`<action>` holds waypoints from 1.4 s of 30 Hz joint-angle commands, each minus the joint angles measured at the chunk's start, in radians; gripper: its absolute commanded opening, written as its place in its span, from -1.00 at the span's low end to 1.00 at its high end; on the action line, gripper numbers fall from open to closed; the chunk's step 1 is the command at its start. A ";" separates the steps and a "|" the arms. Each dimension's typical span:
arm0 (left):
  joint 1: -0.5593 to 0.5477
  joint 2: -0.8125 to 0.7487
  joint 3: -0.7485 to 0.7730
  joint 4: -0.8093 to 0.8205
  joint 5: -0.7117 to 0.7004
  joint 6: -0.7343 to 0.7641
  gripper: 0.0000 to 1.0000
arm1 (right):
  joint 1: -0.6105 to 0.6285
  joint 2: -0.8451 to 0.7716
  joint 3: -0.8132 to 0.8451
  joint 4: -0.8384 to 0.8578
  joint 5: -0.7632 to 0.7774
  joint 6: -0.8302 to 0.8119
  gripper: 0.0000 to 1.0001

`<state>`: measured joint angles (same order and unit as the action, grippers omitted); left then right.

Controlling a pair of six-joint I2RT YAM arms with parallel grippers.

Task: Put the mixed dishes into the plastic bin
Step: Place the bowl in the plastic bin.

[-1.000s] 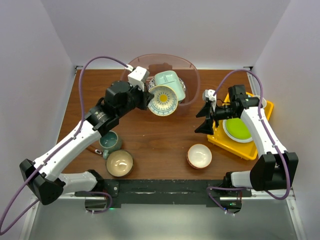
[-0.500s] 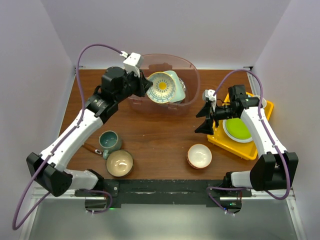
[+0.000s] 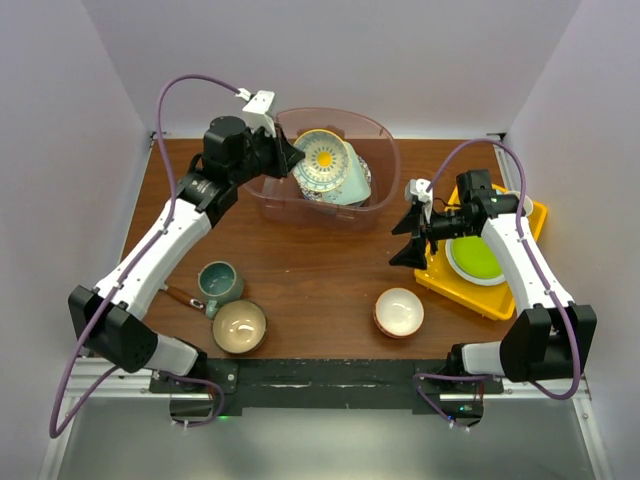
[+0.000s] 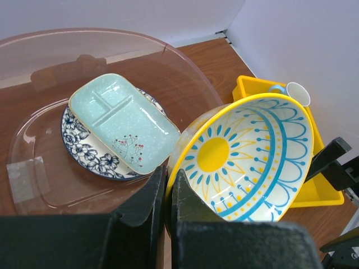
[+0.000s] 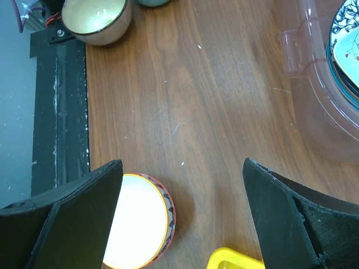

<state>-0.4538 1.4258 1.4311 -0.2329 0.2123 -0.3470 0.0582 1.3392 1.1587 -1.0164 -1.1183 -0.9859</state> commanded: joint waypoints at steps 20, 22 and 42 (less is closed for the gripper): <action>0.043 0.127 0.189 0.064 0.073 -0.060 -1.00 | -0.004 -0.037 -0.004 0.030 -0.021 0.001 0.85; 0.044 0.143 0.206 0.060 0.075 -0.060 -1.00 | -0.004 -0.038 -0.004 0.032 -0.018 0.003 0.85; 0.096 0.459 0.488 -0.013 0.119 -0.222 -1.00 | -0.004 -0.052 -0.008 0.036 -0.023 0.007 0.86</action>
<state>-0.3820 1.8145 1.8198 -0.2787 0.2832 -0.4812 0.0582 1.3254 1.1549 -1.0004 -1.1179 -0.9813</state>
